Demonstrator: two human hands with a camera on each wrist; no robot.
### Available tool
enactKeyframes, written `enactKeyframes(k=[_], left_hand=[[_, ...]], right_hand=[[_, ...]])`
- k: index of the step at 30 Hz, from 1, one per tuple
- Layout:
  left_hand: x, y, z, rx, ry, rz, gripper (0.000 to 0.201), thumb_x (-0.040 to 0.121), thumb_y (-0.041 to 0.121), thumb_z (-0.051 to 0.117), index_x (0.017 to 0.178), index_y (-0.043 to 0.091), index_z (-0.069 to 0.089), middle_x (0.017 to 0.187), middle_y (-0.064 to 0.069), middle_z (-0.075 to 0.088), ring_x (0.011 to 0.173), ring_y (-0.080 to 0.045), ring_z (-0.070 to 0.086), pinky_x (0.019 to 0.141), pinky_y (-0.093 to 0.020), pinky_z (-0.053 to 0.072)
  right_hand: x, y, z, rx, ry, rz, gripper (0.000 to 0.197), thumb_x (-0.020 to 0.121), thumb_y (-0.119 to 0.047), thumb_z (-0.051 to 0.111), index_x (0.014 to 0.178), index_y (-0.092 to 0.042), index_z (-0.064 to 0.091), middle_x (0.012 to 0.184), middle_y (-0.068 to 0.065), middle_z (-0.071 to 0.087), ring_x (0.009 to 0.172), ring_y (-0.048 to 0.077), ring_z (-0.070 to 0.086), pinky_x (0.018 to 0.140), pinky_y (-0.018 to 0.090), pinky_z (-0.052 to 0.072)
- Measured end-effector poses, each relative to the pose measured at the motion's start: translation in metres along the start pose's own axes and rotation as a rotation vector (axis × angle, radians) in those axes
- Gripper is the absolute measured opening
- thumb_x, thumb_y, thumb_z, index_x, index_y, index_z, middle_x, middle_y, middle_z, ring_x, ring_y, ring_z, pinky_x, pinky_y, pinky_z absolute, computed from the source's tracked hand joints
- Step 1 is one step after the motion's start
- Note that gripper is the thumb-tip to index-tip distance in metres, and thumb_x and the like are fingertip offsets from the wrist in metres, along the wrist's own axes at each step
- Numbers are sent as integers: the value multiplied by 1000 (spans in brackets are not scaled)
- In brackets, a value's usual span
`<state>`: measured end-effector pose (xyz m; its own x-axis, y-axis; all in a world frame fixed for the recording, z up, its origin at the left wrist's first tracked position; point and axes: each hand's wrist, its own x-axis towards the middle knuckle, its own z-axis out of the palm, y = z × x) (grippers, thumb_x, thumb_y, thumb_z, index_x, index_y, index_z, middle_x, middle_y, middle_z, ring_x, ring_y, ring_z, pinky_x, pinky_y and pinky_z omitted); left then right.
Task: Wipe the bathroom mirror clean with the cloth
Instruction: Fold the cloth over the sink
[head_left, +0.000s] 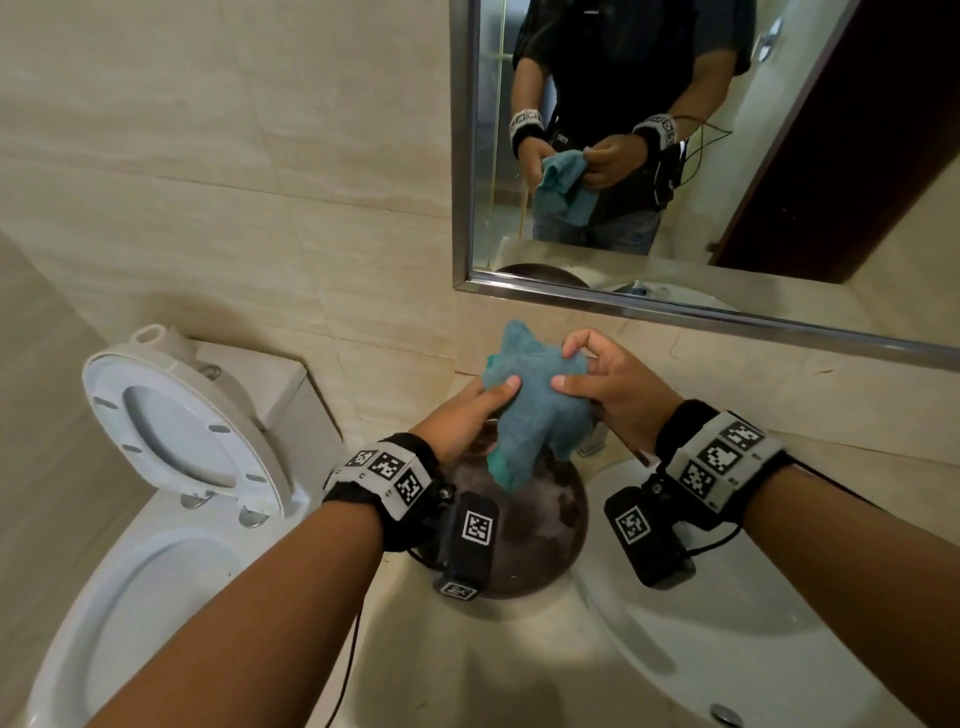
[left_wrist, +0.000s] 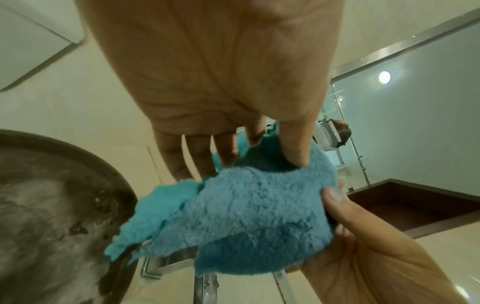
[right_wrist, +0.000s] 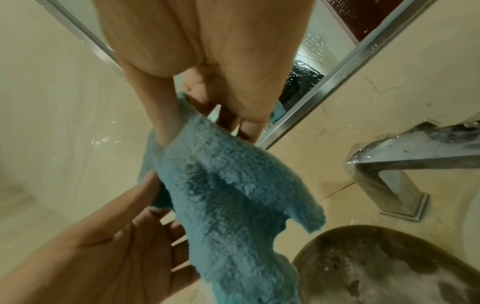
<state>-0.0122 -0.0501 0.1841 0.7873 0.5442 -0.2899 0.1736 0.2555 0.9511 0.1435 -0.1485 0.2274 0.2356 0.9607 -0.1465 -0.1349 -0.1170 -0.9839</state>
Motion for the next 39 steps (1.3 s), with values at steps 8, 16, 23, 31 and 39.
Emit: enactKeyframes(k=[8, 16, 23, 31, 39], left_hand=[[-1, 2, -1, 87, 107, 176, 29, 84, -3, 63, 108, 12, 56, 100, -24, 63, 100, -41, 60, 91, -52, 50], [-3, 9, 8, 59, 139, 195, 31, 79, 23, 73, 106, 16, 62, 95, -10, 68, 90, -23, 65, 82, -35, 54], [-2, 6, -2, 14, 328, 272, 16, 93, 10, 55, 81, 18, 48, 77, -10, 55, 75, -22, 54, 70, -37, 45], [-5, 7, -3, 94, 280, 168, 14, 99, 21, 43, 96, 30, 33, 101, -18, 56, 90, -31, 58, 73, -46, 49], [-4, -7, -5, 279, 181, 138, 83, 64, -10, 77, 127, 24, 36, 122, -6, 46, 112, -25, 52, 89, -42, 53]], right_hand=[[0, 3, -12, -156, 166, -25, 56, 71, 18, 67, 109, -16, 45, 92, 19, 65, 74, 22, 69, 59, 32, 58], [1, 9, 1, -390, 31, -77, 50, 67, 8, 76, 102, -20, 54, 107, 16, 62, 95, 27, 64, 78, 38, 57], [-4, 8, -3, -229, -14, 167, 64, 82, 10, 60, 131, -23, 36, 99, 11, 65, 65, 9, 61, 46, 16, 41], [-7, 18, -5, -275, 72, 82, 44, 86, 1, 61, 125, -12, 46, 63, -4, 64, 48, -1, 55, 46, 12, 41], [-6, 25, -2, -222, -5, 75, 31, 90, 5, 52, 120, -1, 51, 74, 5, 65, 58, 1, 63, 53, 12, 49]])
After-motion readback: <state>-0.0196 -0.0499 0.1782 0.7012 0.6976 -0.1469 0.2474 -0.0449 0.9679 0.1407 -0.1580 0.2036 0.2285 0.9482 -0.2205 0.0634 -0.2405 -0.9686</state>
